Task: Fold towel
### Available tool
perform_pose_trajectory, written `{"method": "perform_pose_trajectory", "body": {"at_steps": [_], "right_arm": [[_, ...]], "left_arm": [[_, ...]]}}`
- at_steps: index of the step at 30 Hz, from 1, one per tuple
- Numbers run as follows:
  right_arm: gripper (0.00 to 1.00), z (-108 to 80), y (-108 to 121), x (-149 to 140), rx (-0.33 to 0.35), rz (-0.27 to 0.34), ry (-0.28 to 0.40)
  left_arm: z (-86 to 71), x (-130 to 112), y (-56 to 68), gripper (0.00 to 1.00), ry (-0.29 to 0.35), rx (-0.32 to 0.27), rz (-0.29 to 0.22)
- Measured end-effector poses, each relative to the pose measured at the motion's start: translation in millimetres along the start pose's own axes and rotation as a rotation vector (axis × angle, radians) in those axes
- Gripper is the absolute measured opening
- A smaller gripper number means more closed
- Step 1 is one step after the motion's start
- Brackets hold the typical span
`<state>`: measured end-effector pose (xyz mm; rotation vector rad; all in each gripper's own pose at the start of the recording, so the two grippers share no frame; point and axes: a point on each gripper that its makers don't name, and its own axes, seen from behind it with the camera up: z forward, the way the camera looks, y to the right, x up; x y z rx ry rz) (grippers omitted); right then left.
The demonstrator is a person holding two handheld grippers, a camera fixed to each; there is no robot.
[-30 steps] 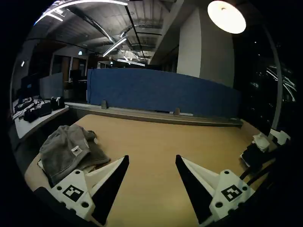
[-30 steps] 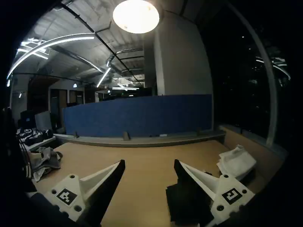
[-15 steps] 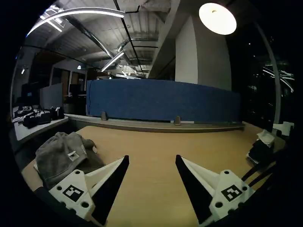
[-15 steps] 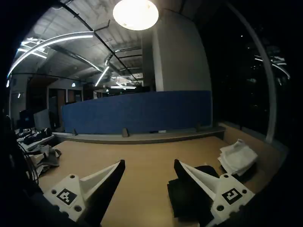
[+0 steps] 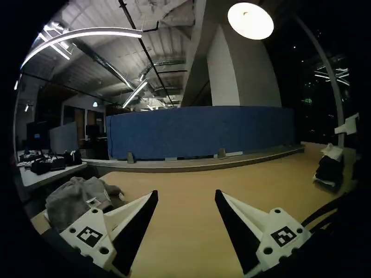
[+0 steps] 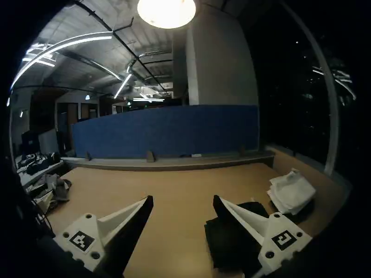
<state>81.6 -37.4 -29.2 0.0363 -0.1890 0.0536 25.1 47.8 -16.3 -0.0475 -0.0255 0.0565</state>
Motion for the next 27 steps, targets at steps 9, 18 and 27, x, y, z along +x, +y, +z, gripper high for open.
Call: {"method": "perform_pose_trajectory", "body": {"at_steps": [9, 18, 27], "right_arm": [[1.0, 7.6, -17, -8, 0.008, -0.039, -0.018], [1.0, 12.5, -23, -12, 0.002, -0.062, -0.029], [1.0, 18.2, -27, -10, 0.001, -0.071, -0.026]], "left_arm": [[8.6, -14, -22.6, 0.91, 0.012, 0.013, -0.014], [15.4, -27, -34.7, 0.91, 0.019, 0.032, -0.006], [16.3, -28, -43.8, 0.91, 0.025, 0.035, -0.059]]}}
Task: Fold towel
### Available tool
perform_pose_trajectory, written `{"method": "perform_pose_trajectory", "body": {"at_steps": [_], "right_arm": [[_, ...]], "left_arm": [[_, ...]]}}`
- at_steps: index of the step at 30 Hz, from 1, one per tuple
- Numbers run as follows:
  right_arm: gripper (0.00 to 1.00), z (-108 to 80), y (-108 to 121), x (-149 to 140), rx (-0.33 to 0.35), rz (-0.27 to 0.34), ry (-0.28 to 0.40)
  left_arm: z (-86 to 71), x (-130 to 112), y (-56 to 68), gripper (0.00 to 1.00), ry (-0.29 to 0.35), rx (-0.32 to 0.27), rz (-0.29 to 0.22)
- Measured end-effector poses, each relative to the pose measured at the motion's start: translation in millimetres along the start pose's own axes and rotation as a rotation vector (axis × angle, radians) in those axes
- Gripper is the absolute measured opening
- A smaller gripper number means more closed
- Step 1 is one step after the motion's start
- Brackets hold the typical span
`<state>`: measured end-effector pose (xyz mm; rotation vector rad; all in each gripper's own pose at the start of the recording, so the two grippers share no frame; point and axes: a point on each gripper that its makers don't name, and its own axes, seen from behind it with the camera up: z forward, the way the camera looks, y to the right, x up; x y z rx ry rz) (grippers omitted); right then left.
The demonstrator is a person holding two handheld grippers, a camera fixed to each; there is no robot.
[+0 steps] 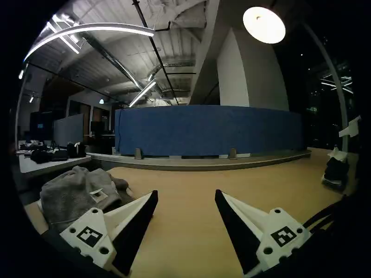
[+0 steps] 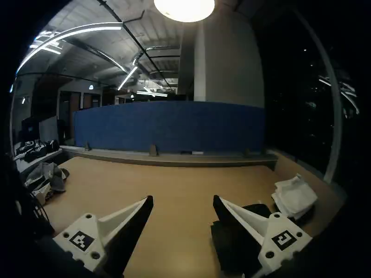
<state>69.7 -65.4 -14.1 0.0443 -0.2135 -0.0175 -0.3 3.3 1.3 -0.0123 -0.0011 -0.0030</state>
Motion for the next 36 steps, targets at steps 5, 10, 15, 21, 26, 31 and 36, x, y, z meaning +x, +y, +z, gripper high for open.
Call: {"method": "perform_pose_trajectory", "body": {"at_steps": [5, 10, 15, 21, 26, 31, 36], "right_arm": [[1.0, 2.5, -2, 0, 0.007, 0.0, 0.007], [1.0, 0.7, 7, 7, 0.0, -0.015, 0.039], [1.0, -6.8, 25, 19, -0.018, -0.002, 0.095], [1.0, -9.4, 41, 20, -0.016, 0.056, 0.141], [1.0, -4.7, 50, 10, -0.006, 0.093, 0.166], [1.0, -1.4, 60, -1, -0.007, 0.124, 0.197], [1.0, 1.3, 78, -15, -0.028, 0.142, 0.216]], "left_arm": [[-1.3, 0, -0.1, 0.91, 0.002, 0.001, 0.001], [-1.6, 0, -0.5, 0.91, 0.001, 0.002, 0.002], [-1.7, 0, -0.2, 0.97, 0.001, 0.001, 0.003], [-2.6, 1, 0.3, 0.97, 0.001, 0.001, 0.003], [-2.3, 1, 0.1, 0.97, 0.001, 0.001, 0.003], [-2.0, 1, -0.1, 0.97, 0.001, 0.001, 0.003], [-1.8, 1, 0.0, 0.97, 0.001, 0.001, 0.003]]}}
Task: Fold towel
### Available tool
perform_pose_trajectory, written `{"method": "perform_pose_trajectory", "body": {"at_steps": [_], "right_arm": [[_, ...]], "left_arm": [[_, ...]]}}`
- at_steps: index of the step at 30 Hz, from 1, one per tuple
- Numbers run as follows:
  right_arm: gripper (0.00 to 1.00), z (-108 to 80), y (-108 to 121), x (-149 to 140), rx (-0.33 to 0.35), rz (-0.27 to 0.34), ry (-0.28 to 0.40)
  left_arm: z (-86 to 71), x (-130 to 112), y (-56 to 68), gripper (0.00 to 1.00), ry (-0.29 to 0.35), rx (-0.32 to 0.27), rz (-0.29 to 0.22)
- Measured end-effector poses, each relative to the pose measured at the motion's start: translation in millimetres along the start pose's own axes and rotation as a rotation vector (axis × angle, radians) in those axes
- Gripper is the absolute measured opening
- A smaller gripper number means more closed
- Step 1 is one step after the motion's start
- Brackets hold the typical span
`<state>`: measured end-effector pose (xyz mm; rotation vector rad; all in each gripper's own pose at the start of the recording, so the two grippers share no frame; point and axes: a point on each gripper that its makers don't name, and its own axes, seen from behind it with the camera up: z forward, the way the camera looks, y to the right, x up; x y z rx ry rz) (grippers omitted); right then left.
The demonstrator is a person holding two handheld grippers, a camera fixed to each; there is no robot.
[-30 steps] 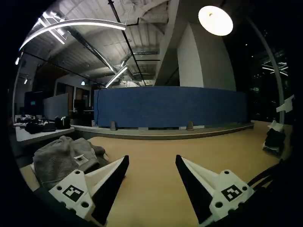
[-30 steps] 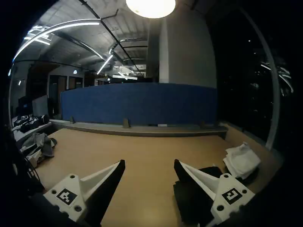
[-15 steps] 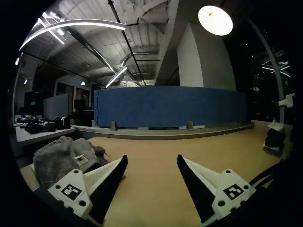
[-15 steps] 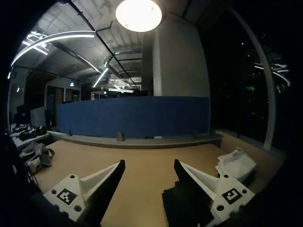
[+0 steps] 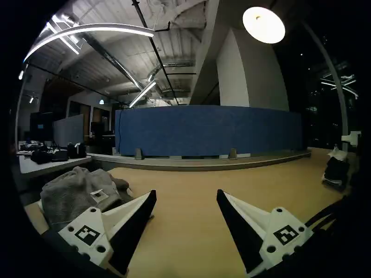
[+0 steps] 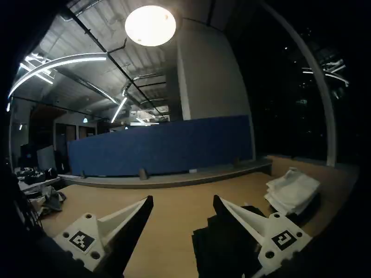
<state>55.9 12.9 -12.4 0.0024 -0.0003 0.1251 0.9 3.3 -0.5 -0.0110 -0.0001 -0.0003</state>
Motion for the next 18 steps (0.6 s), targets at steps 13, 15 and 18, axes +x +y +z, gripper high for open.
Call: {"method": "perform_pose_trajectory", "body": {"at_steps": [13, 15, 18], "right_arm": [[1.0, 6.2, 11, -40, -0.017, -0.008, -0.031], [1.0, 7.7, 12, -41, -0.022, 0.0, -0.025], [1.0, 9.9, 14, -45, -0.026, 0.011, -0.028]], "left_arm": [[-0.1, 0, -0.2, 0.97, 0.0, 0.0, 0.0], [0.1, 0, -0.2, 0.97, 0.0, 0.0, 0.0], [0.5, 0, -0.4, 0.97, 0.0, 0.0, 0.0]]}}
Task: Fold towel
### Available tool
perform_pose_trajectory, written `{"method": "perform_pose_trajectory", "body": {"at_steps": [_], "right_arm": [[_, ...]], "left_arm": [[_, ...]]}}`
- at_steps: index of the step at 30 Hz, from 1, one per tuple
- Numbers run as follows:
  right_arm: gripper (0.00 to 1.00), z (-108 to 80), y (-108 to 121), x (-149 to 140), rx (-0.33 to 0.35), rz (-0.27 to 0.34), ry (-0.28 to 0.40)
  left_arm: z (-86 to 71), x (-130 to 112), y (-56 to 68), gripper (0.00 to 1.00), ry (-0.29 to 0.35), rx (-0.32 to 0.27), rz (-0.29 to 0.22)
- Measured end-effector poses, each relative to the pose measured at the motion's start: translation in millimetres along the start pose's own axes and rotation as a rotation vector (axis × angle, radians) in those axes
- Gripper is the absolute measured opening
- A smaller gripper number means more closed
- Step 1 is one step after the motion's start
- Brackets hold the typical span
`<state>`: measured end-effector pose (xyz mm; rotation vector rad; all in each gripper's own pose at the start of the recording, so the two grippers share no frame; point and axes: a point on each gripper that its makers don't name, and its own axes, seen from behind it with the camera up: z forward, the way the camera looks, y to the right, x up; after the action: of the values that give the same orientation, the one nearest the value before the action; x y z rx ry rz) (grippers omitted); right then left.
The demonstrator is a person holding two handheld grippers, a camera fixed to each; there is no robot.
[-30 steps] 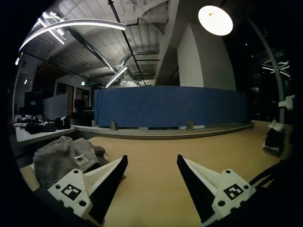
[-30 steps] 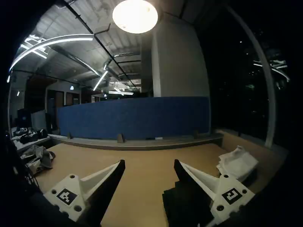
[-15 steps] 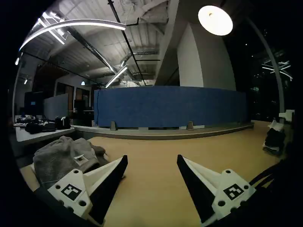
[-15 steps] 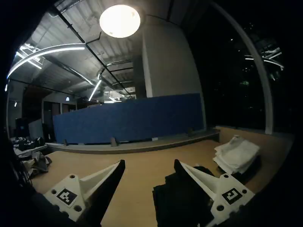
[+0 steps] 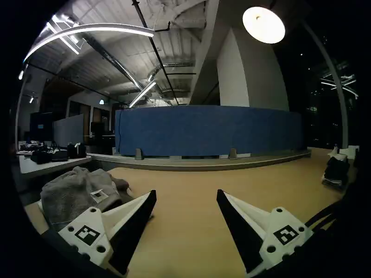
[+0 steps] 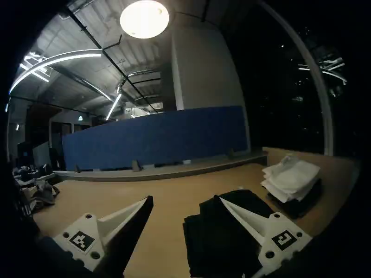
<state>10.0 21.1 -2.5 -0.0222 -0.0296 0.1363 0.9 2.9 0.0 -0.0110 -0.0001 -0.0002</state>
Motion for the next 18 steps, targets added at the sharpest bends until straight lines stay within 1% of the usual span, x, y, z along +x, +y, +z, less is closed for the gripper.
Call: {"method": "perform_pose_trajectory", "body": {"at_steps": [6, 12, 18], "right_arm": [[1.0, 2.5, -3, -1, 0.022, -0.003, 0.017], [1.0, 6.7, -5, -3, 0.026, -0.035, 0.025], [1.0, 4.2, -12, -8, 0.033, -0.068, 0.026]], "left_arm": [[-0.3, 0, 0.0, 0.97, 0.0, 0.0, 0.0], [-0.2, 0, -0.2, 0.97, 0.0, 0.0, 0.0], [-0.6, 0, 0.5, 0.97, 0.0, 0.0, 0.0]]}}
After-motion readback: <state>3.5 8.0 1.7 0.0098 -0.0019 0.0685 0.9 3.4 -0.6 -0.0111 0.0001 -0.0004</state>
